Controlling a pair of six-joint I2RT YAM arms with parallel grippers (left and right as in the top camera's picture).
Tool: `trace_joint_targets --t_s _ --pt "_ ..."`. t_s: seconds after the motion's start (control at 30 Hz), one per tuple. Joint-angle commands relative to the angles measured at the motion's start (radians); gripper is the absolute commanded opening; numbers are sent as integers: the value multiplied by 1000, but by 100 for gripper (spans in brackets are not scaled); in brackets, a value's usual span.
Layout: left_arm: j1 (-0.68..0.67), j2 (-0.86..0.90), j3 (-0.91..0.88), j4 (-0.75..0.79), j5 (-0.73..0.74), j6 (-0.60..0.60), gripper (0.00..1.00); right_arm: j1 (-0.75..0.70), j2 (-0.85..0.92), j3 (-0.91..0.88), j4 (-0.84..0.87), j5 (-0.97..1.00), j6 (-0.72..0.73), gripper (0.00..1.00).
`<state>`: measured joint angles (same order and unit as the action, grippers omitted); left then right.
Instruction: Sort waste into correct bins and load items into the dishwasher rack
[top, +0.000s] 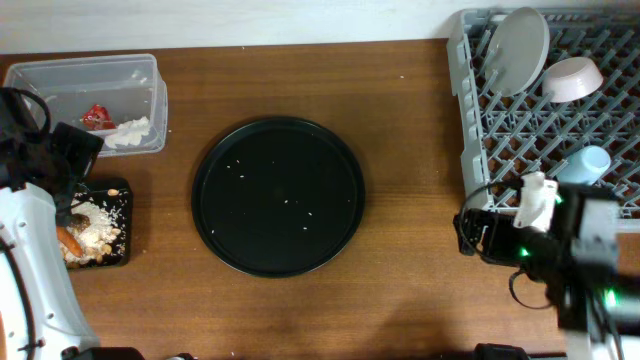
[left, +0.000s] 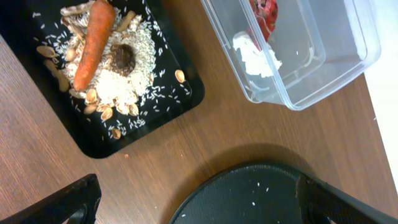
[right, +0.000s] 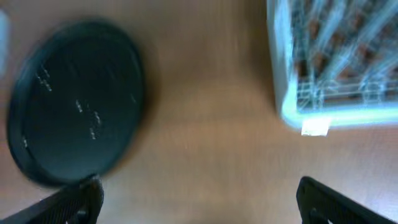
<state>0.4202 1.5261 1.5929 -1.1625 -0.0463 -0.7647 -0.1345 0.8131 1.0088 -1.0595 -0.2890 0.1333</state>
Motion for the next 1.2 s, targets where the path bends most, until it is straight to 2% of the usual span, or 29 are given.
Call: trace_joint_targets --t_s 0.0,0.2,0.43,0.53,0.8,1.03,1.17 --pt "2 1 -3 -2 -11 -9 99 41 -140 -81 115 5 -18 98" --pt "2 1 -3 -2 -11 -8 99 129 -357 -322 374 5 -145 98" --pt "2 2 -3 -2 -11 -9 99 141 -718 -678 718 -48 -145 98" --pt "2 1 -3 -2 -11 -9 99 141 -798 -767 814 -48 -145 98" --pt "2 2 -3 -2 -11 -8 99 141 -810 -927 1099 -5 -186 98" --pt "2 1 -3 -2 -11 -9 99 141 -810 -981 1114 226 -184 98" --pt "2 1 -3 -2 -11 -9 99 141 -810 -1003 1101 287 -185 98"
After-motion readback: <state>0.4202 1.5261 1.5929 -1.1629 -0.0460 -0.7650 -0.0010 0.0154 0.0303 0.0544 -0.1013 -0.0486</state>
